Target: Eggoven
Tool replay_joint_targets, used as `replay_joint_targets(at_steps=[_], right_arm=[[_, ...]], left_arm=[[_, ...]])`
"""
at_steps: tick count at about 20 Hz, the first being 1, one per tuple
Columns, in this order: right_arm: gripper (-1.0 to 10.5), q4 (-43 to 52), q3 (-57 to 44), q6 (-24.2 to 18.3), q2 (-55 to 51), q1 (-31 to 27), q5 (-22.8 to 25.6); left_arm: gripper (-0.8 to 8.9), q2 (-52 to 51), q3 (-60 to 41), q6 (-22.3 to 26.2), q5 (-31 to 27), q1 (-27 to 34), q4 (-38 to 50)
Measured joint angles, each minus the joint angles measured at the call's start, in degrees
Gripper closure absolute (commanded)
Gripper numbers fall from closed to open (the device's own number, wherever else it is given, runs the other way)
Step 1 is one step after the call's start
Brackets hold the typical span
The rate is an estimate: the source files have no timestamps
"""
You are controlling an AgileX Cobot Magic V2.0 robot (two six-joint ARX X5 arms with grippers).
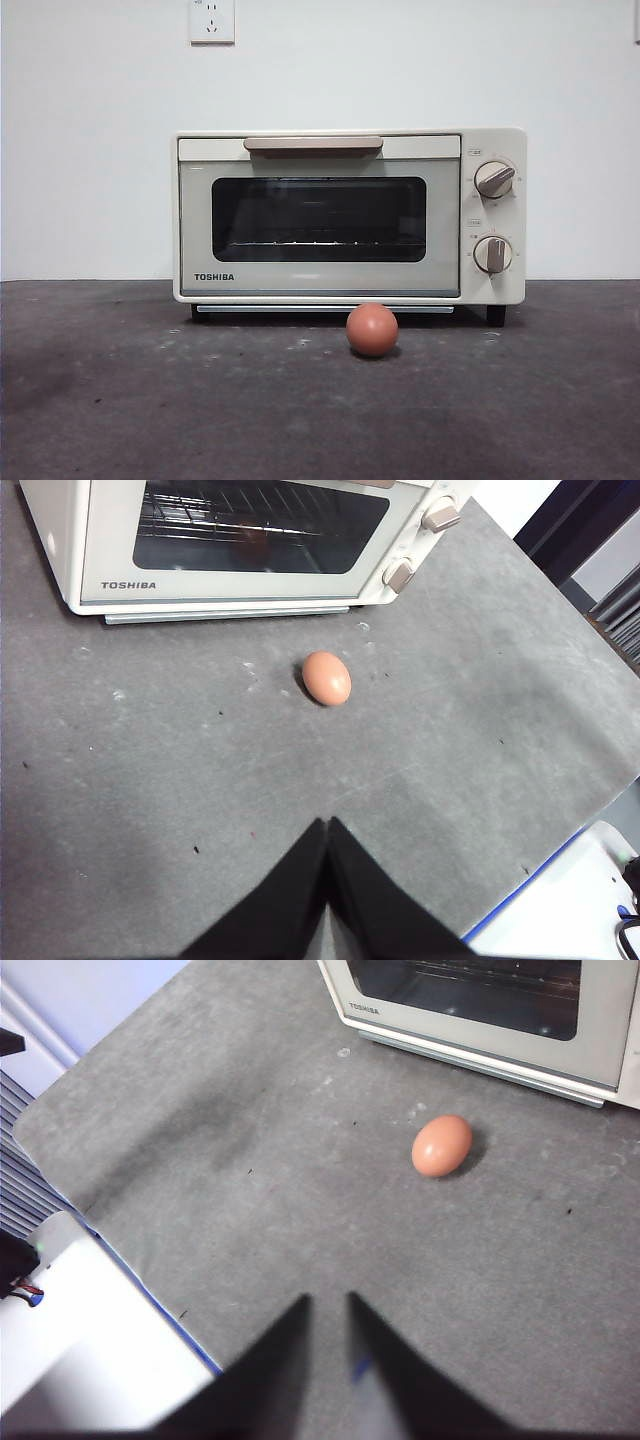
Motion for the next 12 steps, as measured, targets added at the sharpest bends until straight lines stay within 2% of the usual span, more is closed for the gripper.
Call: replay_joint_targets(at_steps=[1,2,7,12], right_arm=[[5.7,0.1,0.0,0.0,0.0,0.0,0.1],[5.6,0.2,0.0,0.5,0.0,0.0,0.1],[5.6,2.3,0.0,3.0,2.7,0.0,0.1],[5.6,11.7,0.1,7.6,10.9,4.2,0.9]], left_arm=[[8.06,0.0,0.0,0.0,0.0,0.0,0.0],[8.06,0.0,0.0,0.0,0.0,0.0,0.0],[8.06,0.0,0.0,0.0,0.0,0.0,0.0],[8.06,0.0,0.0,0.0,0.0,0.0,0.3]])
